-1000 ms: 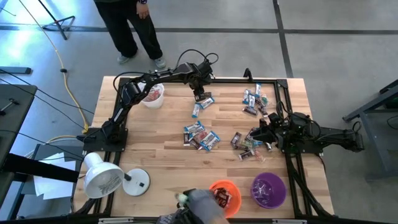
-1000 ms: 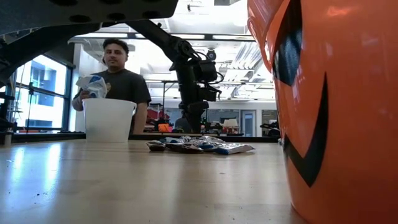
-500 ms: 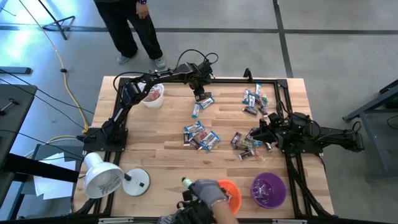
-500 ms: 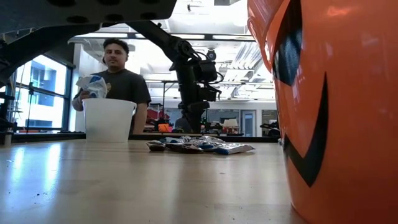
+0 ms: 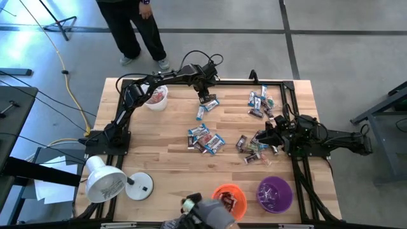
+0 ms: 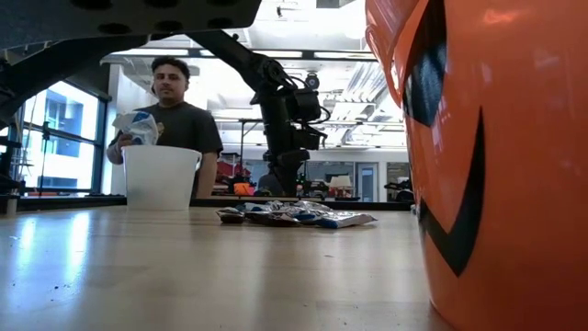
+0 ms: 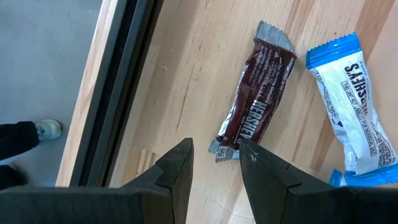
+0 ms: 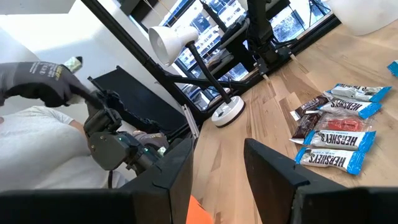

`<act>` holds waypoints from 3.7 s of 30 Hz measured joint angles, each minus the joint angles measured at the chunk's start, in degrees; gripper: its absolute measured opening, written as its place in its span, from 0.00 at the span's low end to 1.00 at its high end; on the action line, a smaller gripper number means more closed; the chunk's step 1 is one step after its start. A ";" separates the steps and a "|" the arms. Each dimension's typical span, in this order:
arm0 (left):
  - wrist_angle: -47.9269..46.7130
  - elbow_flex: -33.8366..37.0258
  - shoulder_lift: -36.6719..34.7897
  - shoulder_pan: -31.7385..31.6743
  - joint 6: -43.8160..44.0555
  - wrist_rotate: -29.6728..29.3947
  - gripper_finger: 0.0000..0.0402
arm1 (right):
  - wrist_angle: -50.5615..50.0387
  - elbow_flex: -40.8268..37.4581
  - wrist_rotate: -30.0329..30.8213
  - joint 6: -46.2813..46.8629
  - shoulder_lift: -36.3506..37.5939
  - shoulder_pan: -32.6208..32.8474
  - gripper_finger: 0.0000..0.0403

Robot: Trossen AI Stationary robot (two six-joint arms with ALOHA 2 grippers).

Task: Organize candy in baskets
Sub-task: Put the brown chocolate into the orange bucket

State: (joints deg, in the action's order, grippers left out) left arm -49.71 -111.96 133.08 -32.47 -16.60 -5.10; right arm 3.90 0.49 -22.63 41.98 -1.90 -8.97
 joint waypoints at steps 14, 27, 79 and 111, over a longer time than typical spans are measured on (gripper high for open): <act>0.00 0.00 0.00 0.00 -0.09 0.02 0.29 | 0.02 -0.01 0.00 -0.01 -0.01 0.01 0.34; -0.06 0.00 0.00 0.00 -0.13 0.00 0.29 | 0.01 0.00 0.00 -0.01 -0.01 0.01 0.34; -5.59 -0.04 -0.39 -0.55 -19.03 7.47 0.29 | 0.00 0.00 0.00 -0.01 -0.01 0.00 0.34; 3.44 0.07 2.83 -3.48 -17.07 14.77 0.29 | 0.00 -0.02 0.02 -0.01 0.01 0.00 0.34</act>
State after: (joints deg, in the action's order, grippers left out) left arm -46.28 -111.90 135.90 -35.95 -33.67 9.66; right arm 3.90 0.47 -22.61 41.98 -1.89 -8.97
